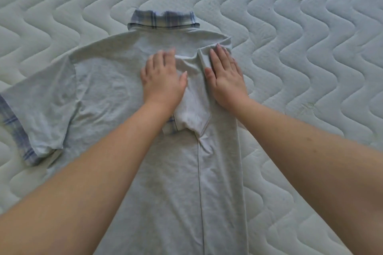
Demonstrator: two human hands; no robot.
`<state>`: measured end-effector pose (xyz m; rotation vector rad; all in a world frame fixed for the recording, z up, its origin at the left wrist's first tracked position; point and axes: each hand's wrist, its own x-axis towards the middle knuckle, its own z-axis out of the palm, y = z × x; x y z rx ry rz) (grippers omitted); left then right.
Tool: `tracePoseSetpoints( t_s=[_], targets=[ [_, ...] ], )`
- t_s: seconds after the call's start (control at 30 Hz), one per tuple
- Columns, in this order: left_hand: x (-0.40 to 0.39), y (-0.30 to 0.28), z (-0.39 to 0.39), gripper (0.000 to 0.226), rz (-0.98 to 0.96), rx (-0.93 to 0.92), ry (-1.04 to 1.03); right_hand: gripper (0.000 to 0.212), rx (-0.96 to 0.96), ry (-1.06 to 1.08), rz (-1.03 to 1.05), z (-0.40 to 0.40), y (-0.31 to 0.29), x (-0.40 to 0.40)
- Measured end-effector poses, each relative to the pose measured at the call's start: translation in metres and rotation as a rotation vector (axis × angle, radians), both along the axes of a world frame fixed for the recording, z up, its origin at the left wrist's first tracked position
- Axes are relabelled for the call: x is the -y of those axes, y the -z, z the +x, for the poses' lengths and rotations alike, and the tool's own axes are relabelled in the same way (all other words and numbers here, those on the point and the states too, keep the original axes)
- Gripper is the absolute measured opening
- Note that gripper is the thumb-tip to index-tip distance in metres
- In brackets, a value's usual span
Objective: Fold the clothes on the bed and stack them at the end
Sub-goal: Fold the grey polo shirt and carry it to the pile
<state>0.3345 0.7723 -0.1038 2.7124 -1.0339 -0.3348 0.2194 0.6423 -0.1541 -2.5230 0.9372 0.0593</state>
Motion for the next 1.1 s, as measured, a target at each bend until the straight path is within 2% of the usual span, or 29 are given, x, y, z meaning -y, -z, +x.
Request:
tracePoseSetpoints(
  t_s=[0.1,0.23,0.33,0.43,0.53,0.7,0.8,0.9,0.97,1.03,1.1],
  targets=[
    [0.006,0.013,0.029,0.066,0.12,-0.017,-0.055,0.06,-0.034,-0.019,-0.049,0.004,0.012,0.013],
    [0.004,0.016,0.045,0.044,0.087,-0.07,-0.096,0.068,-0.018,0.027,-0.13,0.001,0.026,0.015],
    [0.005,0.007,0.043,0.029,-0.015,-0.113,-0.089,0.067,-0.048,0.01,-0.137,0.002,0.028,0.016],
    [0.001,-0.003,0.035,0.019,-0.189,-0.275,-0.151,0.063,-0.087,-0.004,-0.146,0.004,0.027,0.018],
    [-0.01,-0.016,0.026,0.02,-0.341,-0.366,-0.272,0.066,-0.105,0.001,-0.147,0.006,0.027,0.017],
    [-0.025,-0.03,-0.002,0.022,-0.483,-0.415,-0.415,0.079,-0.134,0.004,-0.147,0.007,0.029,0.018],
    [-0.029,-0.037,-0.023,0.023,-0.487,-0.348,-0.272,0.074,-0.133,0.015,-0.153,0.008,0.029,0.016],
    [-0.027,-0.032,-0.046,0.031,-0.408,-0.28,0.059,0.064,-0.103,0.036,-0.142,0.007,0.029,0.016],
    [-0.025,-0.024,-0.063,0.031,-0.291,-0.313,0.24,0.062,-0.085,0.049,-0.13,0.007,0.029,0.016],
    [-0.024,-0.02,-0.076,0.026,-0.206,-0.365,0.289,0.057,-0.062,0.051,-0.133,0.006,0.032,0.017],
    [-0.028,-0.019,-0.078,0.02,-0.219,-0.351,0.317,0.057,-0.011,0.057,-0.122,0.003,0.034,0.018]
  ],
)
